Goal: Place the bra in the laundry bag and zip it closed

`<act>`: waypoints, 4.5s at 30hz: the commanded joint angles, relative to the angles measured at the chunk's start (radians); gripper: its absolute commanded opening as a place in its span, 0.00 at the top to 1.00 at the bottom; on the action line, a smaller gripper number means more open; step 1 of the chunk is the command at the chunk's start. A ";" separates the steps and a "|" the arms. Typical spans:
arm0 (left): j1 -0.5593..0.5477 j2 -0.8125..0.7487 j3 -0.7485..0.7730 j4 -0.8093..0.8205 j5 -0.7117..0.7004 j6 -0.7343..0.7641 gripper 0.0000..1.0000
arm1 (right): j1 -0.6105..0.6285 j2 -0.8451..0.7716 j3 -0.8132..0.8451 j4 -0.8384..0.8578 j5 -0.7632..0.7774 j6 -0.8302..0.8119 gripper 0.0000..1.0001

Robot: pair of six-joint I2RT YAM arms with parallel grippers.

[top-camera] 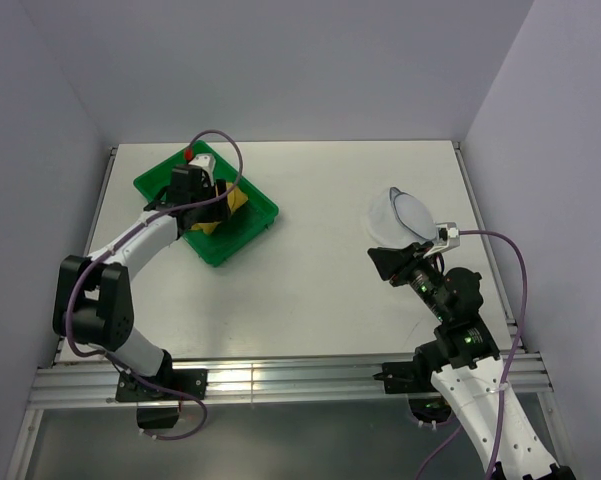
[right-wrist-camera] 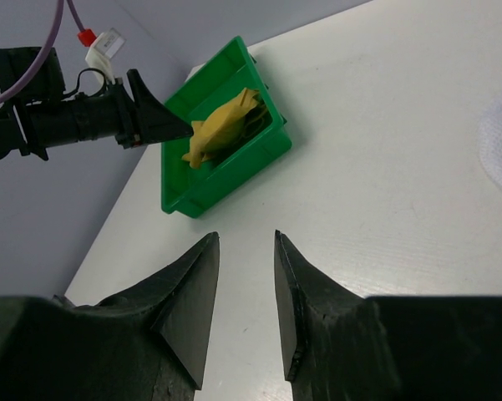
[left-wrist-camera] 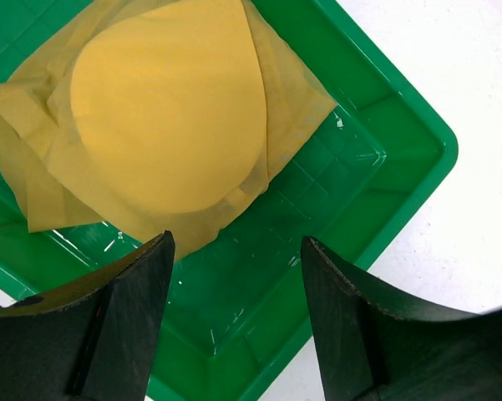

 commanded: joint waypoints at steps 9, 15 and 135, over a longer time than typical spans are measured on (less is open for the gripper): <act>-0.003 0.042 0.048 0.059 -0.006 0.048 0.30 | -0.002 0.006 0.014 0.017 -0.025 0.011 0.58; -0.003 0.065 0.058 0.064 -0.006 0.053 0.29 | -0.004 0.002 0.011 0.005 -0.016 -0.003 0.58; -0.564 -0.495 -0.194 -0.033 -0.052 -0.438 1.00 | 0.305 0.426 0.071 0.044 0.530 -0.045 1.00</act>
